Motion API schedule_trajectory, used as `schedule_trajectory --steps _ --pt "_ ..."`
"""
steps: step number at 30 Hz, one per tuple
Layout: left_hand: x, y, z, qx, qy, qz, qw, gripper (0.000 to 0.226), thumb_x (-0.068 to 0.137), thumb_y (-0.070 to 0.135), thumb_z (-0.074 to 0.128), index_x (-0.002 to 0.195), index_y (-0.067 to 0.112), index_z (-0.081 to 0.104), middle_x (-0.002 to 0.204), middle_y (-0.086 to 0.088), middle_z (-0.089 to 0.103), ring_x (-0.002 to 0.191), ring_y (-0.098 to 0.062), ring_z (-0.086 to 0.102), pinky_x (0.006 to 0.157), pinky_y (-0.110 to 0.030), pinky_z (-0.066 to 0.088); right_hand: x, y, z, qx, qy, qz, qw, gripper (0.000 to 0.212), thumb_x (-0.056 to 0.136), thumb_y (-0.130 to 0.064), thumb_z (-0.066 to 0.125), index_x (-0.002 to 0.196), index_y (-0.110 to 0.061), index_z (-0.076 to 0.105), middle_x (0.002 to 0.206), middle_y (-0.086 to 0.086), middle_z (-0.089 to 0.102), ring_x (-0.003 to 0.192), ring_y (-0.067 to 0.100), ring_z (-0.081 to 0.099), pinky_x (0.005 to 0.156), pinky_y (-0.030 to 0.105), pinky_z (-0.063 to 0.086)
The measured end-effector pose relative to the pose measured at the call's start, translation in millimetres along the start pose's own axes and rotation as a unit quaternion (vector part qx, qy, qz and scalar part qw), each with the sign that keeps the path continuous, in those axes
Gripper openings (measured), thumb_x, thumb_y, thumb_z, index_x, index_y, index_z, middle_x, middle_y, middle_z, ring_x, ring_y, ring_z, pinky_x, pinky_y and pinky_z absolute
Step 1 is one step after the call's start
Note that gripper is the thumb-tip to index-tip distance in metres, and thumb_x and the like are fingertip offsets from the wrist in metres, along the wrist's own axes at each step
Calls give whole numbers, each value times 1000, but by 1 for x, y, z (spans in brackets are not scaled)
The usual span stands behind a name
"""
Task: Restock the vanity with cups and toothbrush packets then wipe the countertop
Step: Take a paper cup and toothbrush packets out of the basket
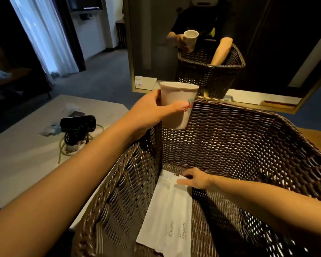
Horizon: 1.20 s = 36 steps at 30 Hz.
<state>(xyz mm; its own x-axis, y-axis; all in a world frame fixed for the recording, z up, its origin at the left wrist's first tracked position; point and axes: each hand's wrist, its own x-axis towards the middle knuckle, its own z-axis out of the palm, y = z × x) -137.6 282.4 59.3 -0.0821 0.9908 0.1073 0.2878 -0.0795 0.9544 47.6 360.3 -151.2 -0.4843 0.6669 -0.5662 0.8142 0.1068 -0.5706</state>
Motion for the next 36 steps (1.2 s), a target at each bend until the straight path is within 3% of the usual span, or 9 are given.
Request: schedule_trajectory --steps 4,7,13,17,20,24,30,33,36 --pt "1 -2 -1 -14 0 -5 1000 67 53 59 68 111 37 43 99 24 55 91 4 57 59 -9 48 5 5 6 46 9 -30 998 48 75 -48 68 111 -15 60 117 8 57 106 23 53 97 40 45" --pt "1 -4 -2 -38 7 -6 999 69 53 56 70 113 33 46 104 18 59 92 3 60 61 -12 51 8 5 16 36 23 -48 998 59 71 -48 72 118 -19 54 114 4 49 101 20 50 87 31 46" --pt "2 -4 -2 -45 13 -13 999 76 56 54 69 122 27 44 113 13 59 99 -3 58 73 -19 50 15 6 37 13 49 -64 997 79 67 -40 78 131 -18 38 129 7 33 110 15 37 98 26 36" --pt "1 -2 0 -23 10 -10 1000 76 55 57 67 122 30 43 108 18 56 98 -1 56 66 -14 49 20 2 41 16 70 -64 995 97 67 -42 78 144 -22 22 140 5 23 131 24 24 113 42 26" --pt "0 -1 1 -17 11 -12 1000 78 54 56 67 122 30 42 107 18 54 99 -1 55 68 -16 49 23 -1 47 -43 64 -81 994 81 66 -48 75 135 -26 37 133 1 30 125 22 30 109 42 32" --pt "1 -1 1 -19 13 -15 1000 76 61 52 69 127 26 40 114 13 54 102 -3 54 75 -19 49 22 -1 53 -44 98 -100 989 52 65 -44 77 106 -29 48 116 -3 42 106 15 42 98 42 41" --pt "1 -1 1 -18 20 -19 999 70 69 46 69 129 25 39 108 16 53 100 -2 54 72 -18 49 20 -7 48 13 54 -92 994 33 75 -28 74 97 -13 54 105 9 61 92 23 61 85 42 53" --pt "0 0 1 -13 21 -18 1000 71 68 47 69 129 25 39 110 15 53 100 -2 54 72 -18 50 19 -5 47 35 54 -93 994 26 77 -26 73 89 -8 58 98 12 63 90 27 60 82 42 52" --pt "-1 1 1 -8 20 -16 1000 80 62 51 67 131 24 38 116 12 52 101 -3 53 75 -19 49 16 -2 49 29 102 -109 988 20 76 -31 72 82 -16 58 88 -4 52 98 19 43 82 33 38"
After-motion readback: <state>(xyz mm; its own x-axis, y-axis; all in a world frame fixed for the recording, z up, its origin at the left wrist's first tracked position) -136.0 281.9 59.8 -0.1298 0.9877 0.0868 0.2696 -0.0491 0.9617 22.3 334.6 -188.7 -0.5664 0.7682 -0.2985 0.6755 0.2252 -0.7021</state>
